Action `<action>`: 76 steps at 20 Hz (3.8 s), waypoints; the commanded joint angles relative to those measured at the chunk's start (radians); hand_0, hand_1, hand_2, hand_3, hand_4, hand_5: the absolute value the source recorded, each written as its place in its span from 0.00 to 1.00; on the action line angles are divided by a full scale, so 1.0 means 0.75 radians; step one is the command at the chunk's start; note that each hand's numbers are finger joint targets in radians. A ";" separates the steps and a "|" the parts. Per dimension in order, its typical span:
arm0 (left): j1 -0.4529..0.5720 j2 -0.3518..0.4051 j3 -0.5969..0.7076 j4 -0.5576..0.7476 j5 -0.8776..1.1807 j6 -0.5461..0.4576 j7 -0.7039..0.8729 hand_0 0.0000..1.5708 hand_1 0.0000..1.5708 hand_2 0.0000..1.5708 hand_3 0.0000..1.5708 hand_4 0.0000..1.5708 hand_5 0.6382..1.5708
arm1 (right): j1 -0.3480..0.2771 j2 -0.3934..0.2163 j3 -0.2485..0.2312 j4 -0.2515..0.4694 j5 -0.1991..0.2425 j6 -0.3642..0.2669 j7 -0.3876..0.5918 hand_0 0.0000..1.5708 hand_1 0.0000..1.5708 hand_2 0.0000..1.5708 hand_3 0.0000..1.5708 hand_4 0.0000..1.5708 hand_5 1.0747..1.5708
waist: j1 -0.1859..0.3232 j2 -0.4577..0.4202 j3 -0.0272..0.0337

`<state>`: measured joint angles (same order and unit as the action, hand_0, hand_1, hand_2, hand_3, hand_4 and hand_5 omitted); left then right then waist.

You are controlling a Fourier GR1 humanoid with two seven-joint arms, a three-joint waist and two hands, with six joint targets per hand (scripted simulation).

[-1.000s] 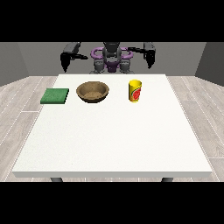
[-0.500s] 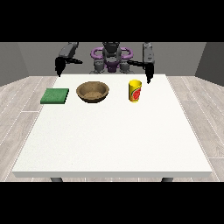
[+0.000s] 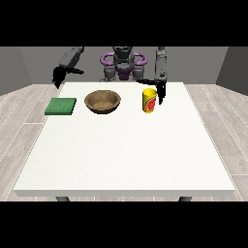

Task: Pick the cup and pour the ball into the bowl, then pick the bowl and place it on the pad

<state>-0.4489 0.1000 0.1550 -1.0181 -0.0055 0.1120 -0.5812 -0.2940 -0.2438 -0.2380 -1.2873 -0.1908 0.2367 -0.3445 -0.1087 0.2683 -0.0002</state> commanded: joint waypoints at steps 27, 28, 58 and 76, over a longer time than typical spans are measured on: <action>-0.216 0.021 -0.292 0.349 -0.621 0.597 0.263 0.88 0.88 1.00 1.00 0.65 0.96 | -0.062 -0.265 -0.178 0.486 -0.065 0.157 0.007 0.00 0.00 0.05 0.00 0.00 0.98 | 0.071 -0.321 0.0039; -0.276 0.041 -0.302 0.321 -0.643 0.578 0.349 0.88 0.88 1.00 1.00 0.66 0.96 | -0.027 -0.262 -0.189 0.540 -0.056 0.187 -0.081 0.00 0.00 0.00 0.00 0.00 0.98 | 0.093 -0.315 0.0044; -0.503 -0.133 -1.000 0.184 -1.675 0.419 1.332 0.29 0.29 1.00 1.00 0.57 1.00 | -0.278 -0.369 -0.188 0.825 0.003 0.123 -0.066 0.00 0.00 0.00 0.17 0.00 0.92 | 0.152 -0.315 0.0007; -0.697 -0.131 -1.258 0.161 -1.995 -0.070 1.277 0.49 0.49 1.00 1.00 0.76 0.83 | -0.296 -0.264 -0.154 0.888 0.014 0.106 -0.162 0.00 0.00 0.00 0.15 0.00 0.90 | 0.118 -0.287 0.0016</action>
<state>-0.8931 0.0022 -0.7734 -0.9108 -1.4396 0.1335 0.4042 -0.5105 -0.4574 -0.3597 -0.6277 -0.1889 0.3348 -0.4491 -0.0213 0.0438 0.0008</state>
